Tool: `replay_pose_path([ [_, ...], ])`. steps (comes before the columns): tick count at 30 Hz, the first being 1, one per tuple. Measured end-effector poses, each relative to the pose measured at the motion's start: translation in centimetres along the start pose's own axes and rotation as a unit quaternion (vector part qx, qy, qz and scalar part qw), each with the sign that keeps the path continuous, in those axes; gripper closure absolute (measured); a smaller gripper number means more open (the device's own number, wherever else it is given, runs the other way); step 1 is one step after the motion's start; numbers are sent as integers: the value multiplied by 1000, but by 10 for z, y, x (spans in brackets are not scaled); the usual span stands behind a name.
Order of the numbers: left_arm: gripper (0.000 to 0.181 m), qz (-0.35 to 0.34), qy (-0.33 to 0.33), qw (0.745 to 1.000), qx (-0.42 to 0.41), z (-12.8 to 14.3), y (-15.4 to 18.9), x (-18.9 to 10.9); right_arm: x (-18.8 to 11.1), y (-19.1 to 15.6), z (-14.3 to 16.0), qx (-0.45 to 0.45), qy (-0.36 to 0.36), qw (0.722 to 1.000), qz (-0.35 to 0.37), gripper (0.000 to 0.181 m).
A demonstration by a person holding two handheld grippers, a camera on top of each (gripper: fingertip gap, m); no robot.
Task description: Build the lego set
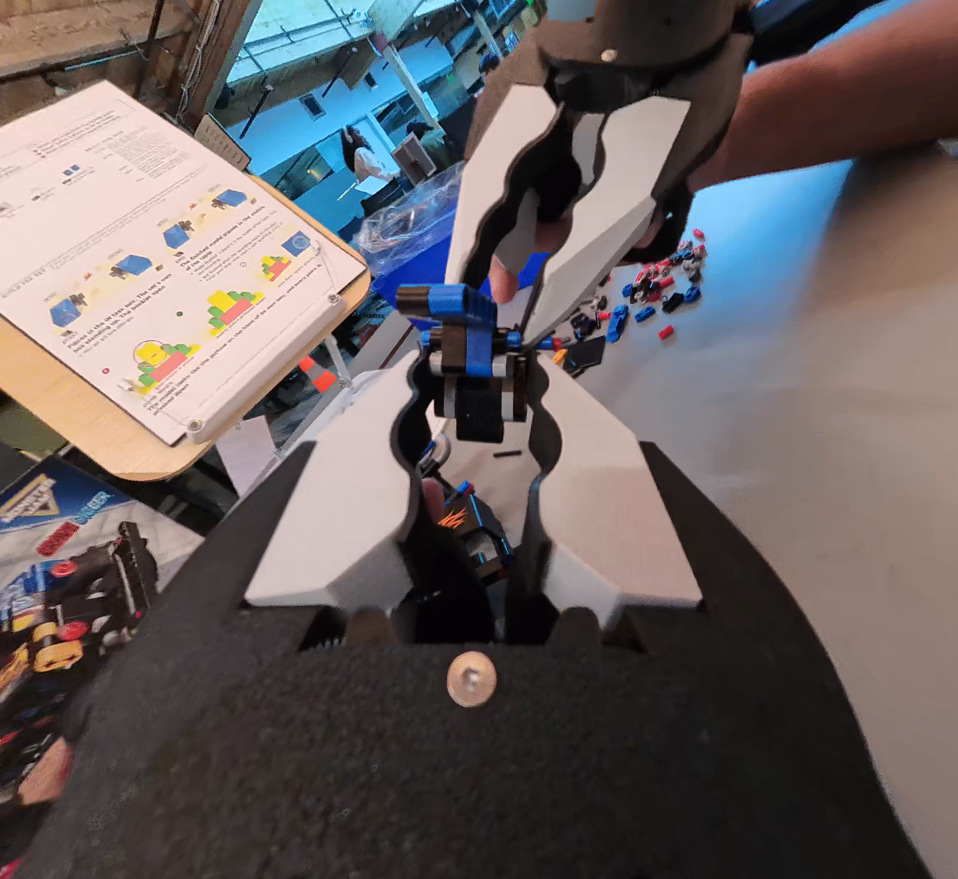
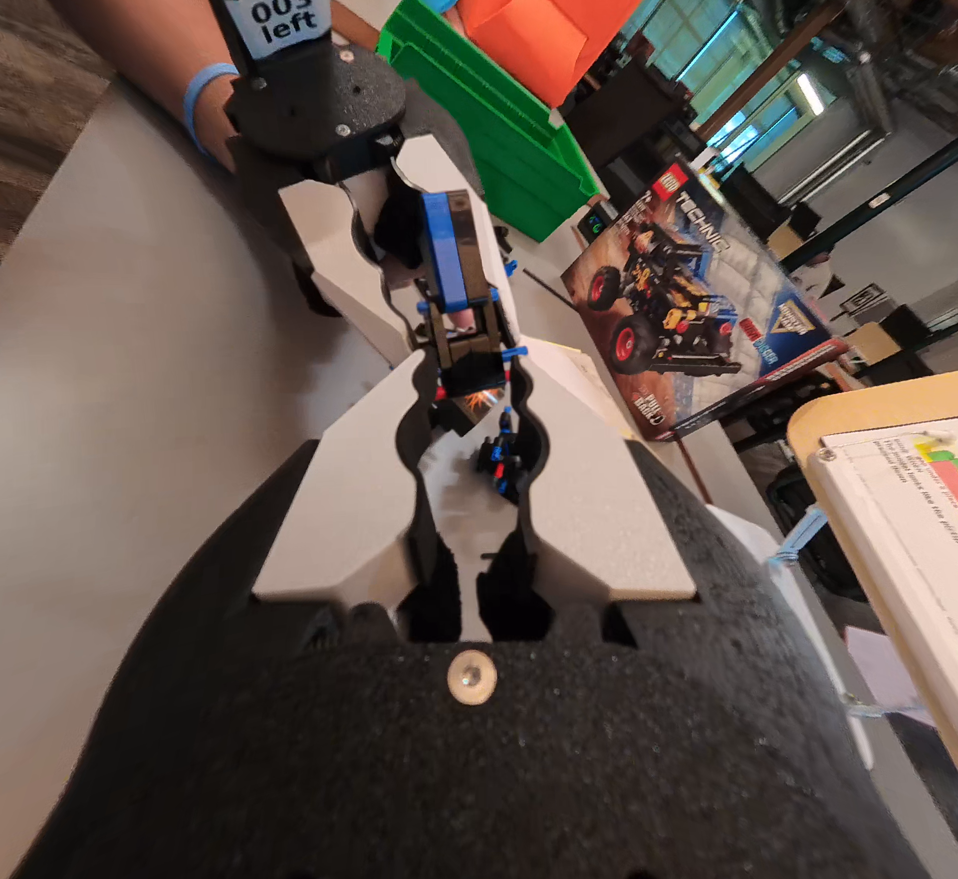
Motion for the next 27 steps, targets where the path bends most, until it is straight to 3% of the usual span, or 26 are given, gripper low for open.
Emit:
replay_pose_path([
  [1, 148, -2, 5, 1000, -4, 1, -1, -1, -2, 1, 0, -5, 6, 1000, 7, 154],
  [6, 149, 13, 30, 999, -24, -1, -3, -5, -7, 7, 4, 62, 30, 997, -38, 150],
  [11, 148, 60, 46, 995, -68, -1, 2, -5, -16, 6, 4, 56, 57, 995, -64, 156],
  [20, 148, 108, 29, 992, -55, 0, 16, -2, -10, -10, 9, 33, 16, 992, -120, 155],
  [27, 149, 105, 12, 994, -37, 1, 21, -2, -9, -14, 13, 31, 11, 990, -137, 159],
])
Point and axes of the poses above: each gripper's, where its closed fingertips meet, x out along the fingers, z out of its underside, y = z × x across the jaws, the point moved 7 cm from there along -x, back along the fingers, and after that the axes turned 2 degrees about z, right-handed, at the moved point
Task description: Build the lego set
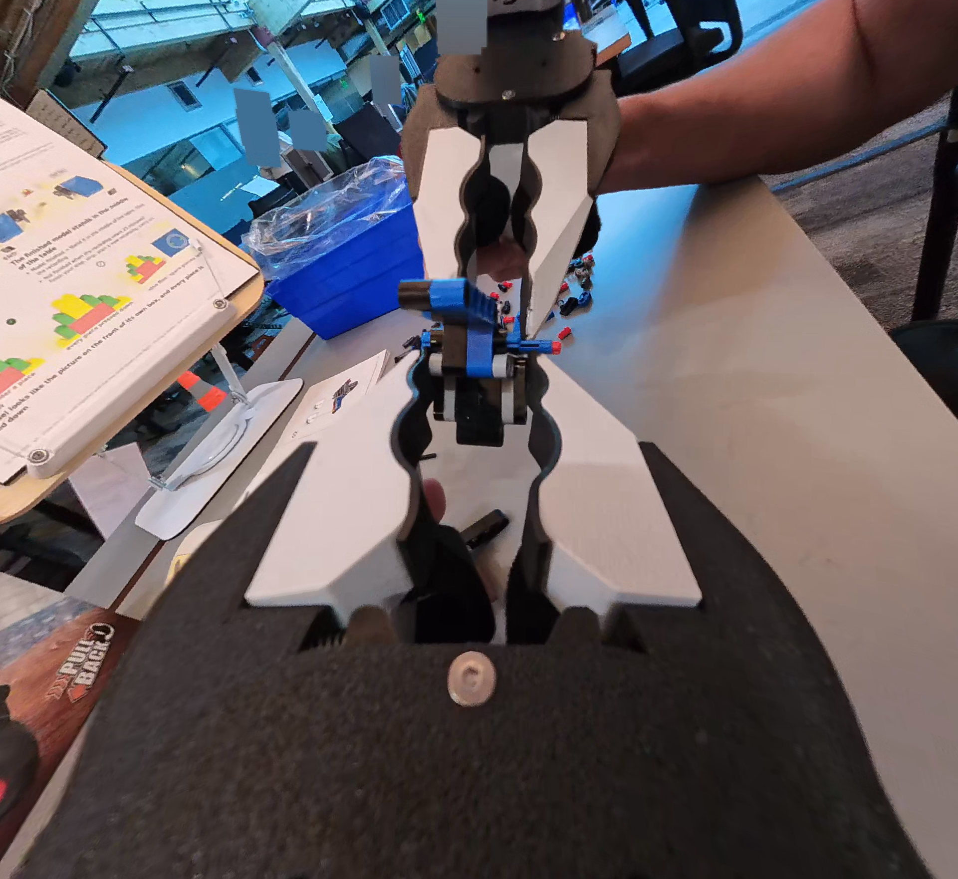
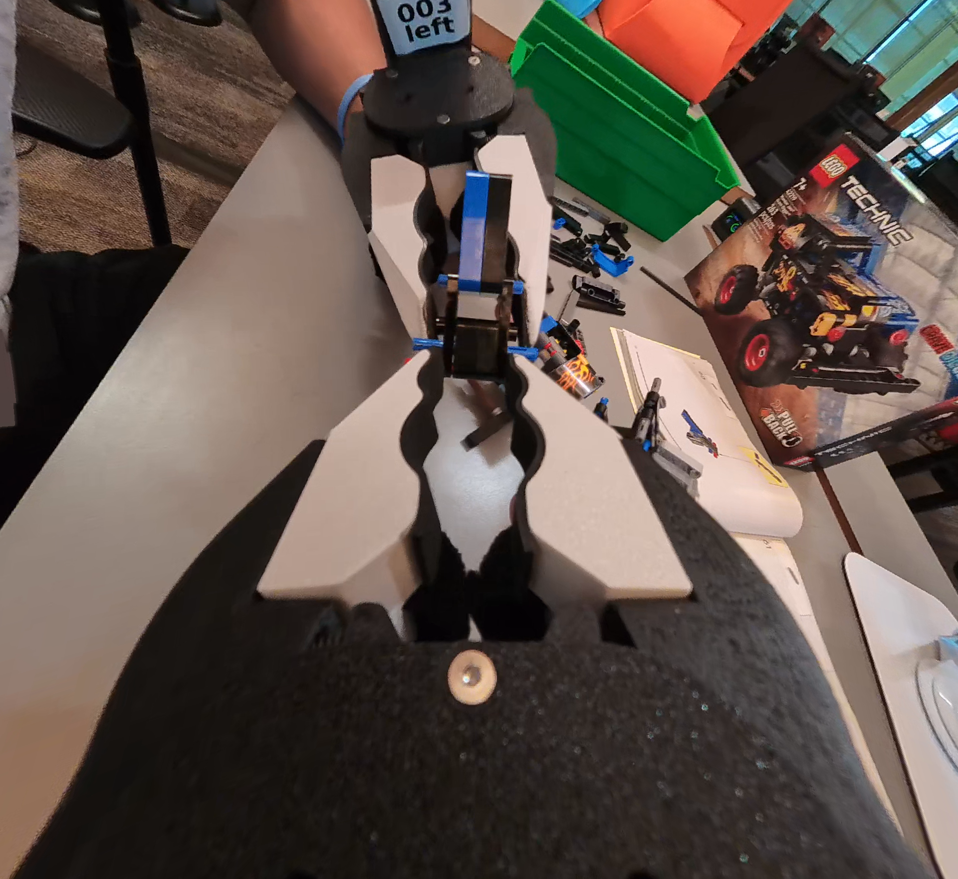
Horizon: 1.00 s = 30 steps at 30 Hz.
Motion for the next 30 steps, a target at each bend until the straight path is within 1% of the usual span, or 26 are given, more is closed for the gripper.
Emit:
replay_pose_path([
  [12, 149, -10, 0, 1000, 15, -2, 1, 0, -2, -1, -3, -15, -7, 1000, 7, 161],
  [16, 149, -7, 23, 999, -23, -5, -7, 0, -4, 7, -6, 26, 18, 999, 6, 160],
  [18, 149, -9, 21, 1000, -16, -5, -8, 1, -8, 8, -10, 17, 22, 1000, 15, 160],
  [20, 149, -8, 2, 1000, -3, -1, -5, 3, -9, 5, -18, 12, 45, 999, 16, 160],
  [24, 149, -10, -3, 1000, 14, -1, -2, 5, 0, 2, -9, -2, -2, 1000, 18, 154],
  [27, 149, -11, -11, 1000, 17, 1, -2, 5, 3, 0, -7, -13, -10, 1000, 24, 155],
  [30, 149, -18, -24, 999, 45, 1, 2, 6, 5, -2, -6, -23, -14, 999, 26, 158],
])
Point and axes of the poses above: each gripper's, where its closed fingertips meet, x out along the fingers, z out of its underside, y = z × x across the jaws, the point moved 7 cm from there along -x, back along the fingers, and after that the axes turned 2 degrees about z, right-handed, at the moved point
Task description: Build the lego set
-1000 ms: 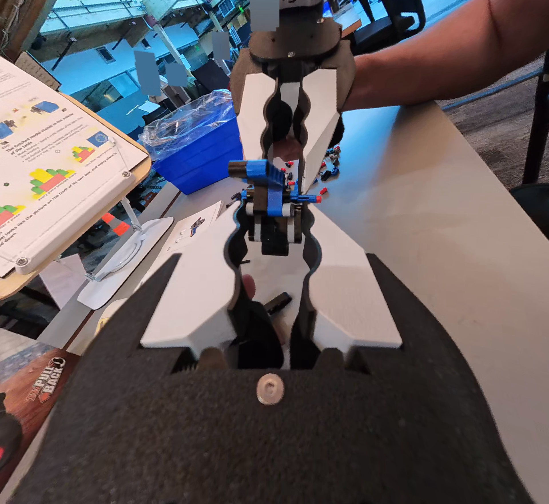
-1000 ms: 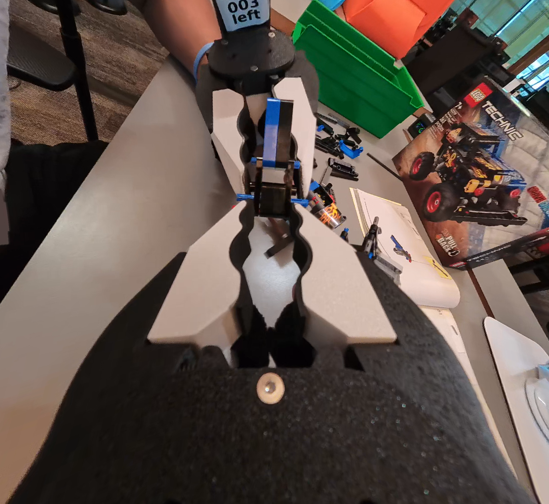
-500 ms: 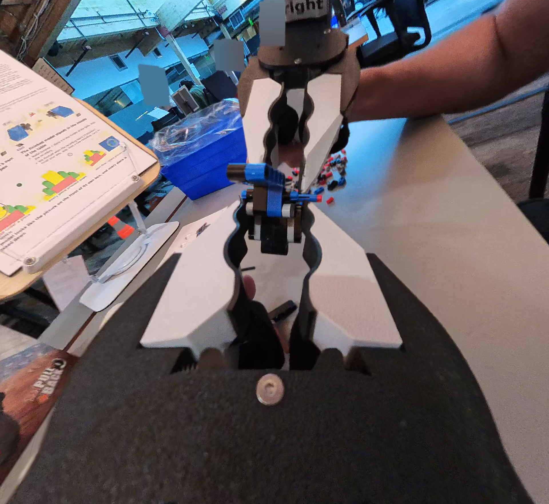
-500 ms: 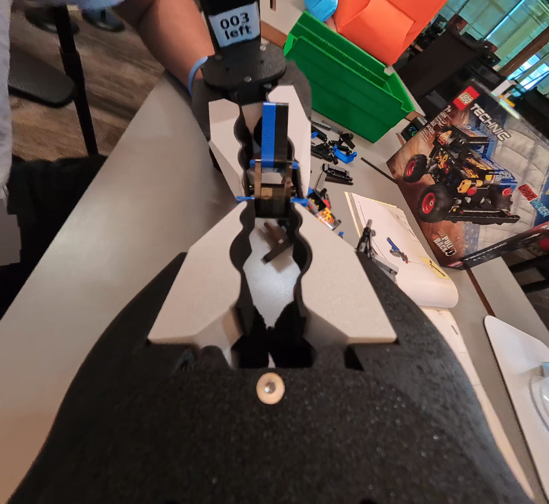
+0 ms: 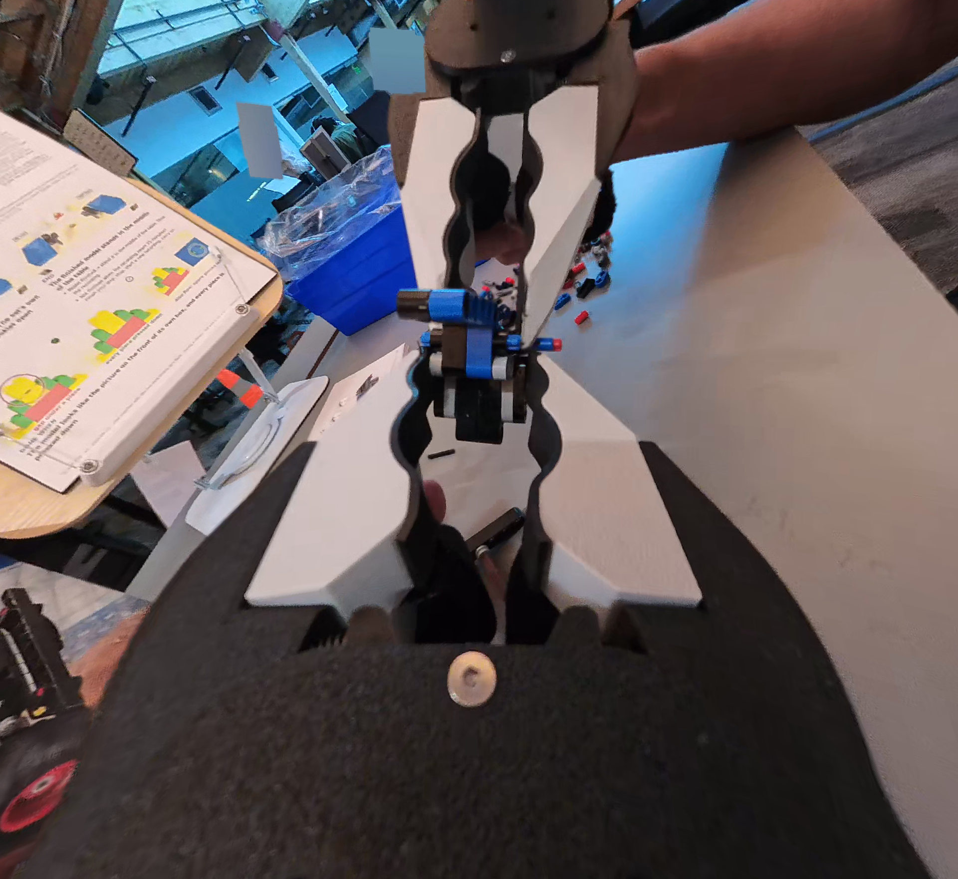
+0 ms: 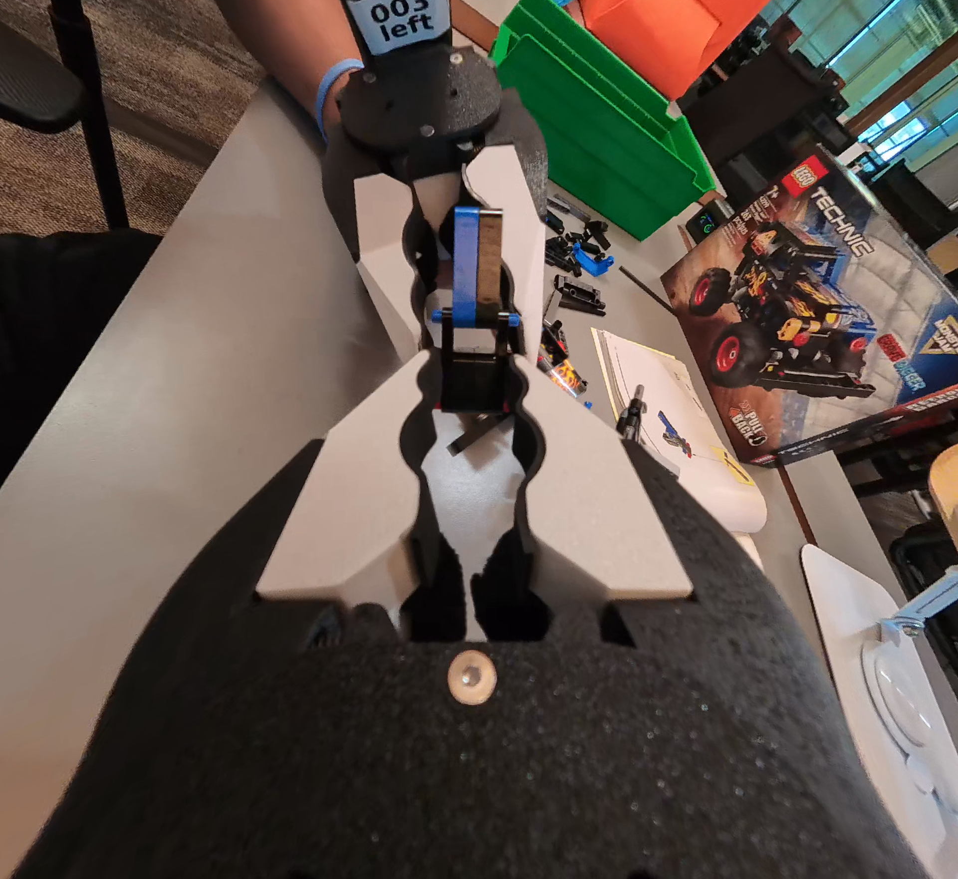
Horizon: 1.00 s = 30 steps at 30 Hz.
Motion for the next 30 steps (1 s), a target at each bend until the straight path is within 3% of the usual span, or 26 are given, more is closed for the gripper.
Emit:
replay_pose_path([
  [12, 149, -4, -26, 1000, 14, 5, 4, 3, 3, -1, 6, 3, -28, 1000, -12, 159],
  [15, 149, -35, -20, 999, 25, 5, -3, 5, 1, 7, 6, 50, -15, 999, -7, 157],
  [18, 148, -117, -35, 989, 88, 3, -10, 1, -12, 23, -2, 135, 48, 990, -10, 152],
  [20, 149, -167, -57, 968, 178, 3, -9, -2, -18, 35, -4, 240, 100, 965, -41, 152],
  [22, 148, -212, -104, 937, 257, 8, -9, 0, -14, 39, 1, 335, 127, 928, -101, 134],
  [23, 149, -231, -120, 921, 290, 11, -10, 0, -9, 42, 7, 361, 116, 920, -96, 128],
  [27, 149, -271, -166, 872, 374, 18, -14, 3, 7, 37, 11, 315, 69, 946, -24, 109],
  [30, 149, -293, -196, 830, 433, 18, -15, 5, 20, 27, 5, 324, 44, 945, -26, 101],
])
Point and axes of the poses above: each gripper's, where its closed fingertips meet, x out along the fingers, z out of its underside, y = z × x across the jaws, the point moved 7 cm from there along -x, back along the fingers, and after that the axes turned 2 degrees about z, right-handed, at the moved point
